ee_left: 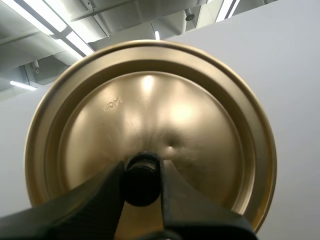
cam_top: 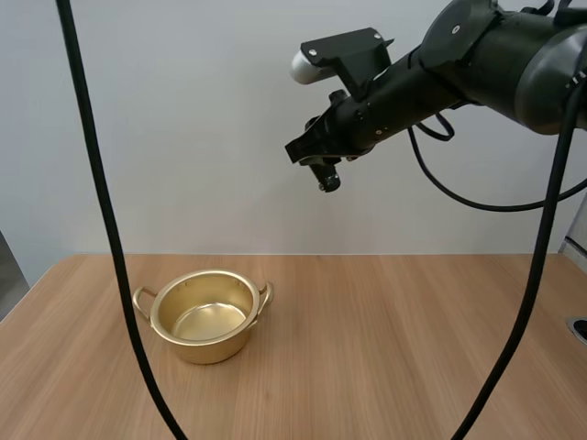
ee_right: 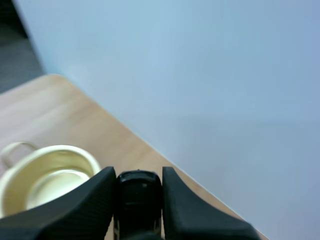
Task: Open the pot, put the car inside, and close it
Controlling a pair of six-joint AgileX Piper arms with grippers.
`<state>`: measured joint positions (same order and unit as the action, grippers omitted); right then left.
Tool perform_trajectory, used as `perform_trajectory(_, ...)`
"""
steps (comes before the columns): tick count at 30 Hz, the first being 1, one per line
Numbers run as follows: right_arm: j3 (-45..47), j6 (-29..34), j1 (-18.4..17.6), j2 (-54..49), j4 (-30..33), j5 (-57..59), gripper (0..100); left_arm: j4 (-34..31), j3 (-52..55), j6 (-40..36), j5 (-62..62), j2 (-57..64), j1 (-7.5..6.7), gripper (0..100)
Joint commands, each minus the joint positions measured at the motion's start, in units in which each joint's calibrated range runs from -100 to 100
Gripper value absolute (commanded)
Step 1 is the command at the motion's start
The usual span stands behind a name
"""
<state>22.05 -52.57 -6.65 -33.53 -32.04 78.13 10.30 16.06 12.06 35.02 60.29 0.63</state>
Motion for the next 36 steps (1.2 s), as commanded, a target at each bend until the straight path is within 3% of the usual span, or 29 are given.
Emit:
perform_trajectory(1,0.0,-2.5,-1.3,1.0,-7.9,0.8,0,-0.3,0.1,0.3,0.4,-0.1,0.0,0)
perform_trajectory(10,0.0,-5.5,-8.4,8.3,-7.3,-2.8,0,0.1,-1.8,0.9,-2.9,0.4,0.0,0)
perform_trajectory(24,0.0,-5.5,-19.8,29.8,1.2,-18.3,0,0.6,-10.0,0.7,5.1,1.5,0.0,0)
perform_trajectory(32,0.0,-5.4,-21.4,37.4,6.6,-24.5,0,5.5,-15.1,0.7,5.8,1.5,2.18,0)
perform_trajectory(36,0.0,-2.9,-21.4,40.7,12.3,-25.1,0,6.2,-15.6,0.7,6.8,1.5,2.25,0)
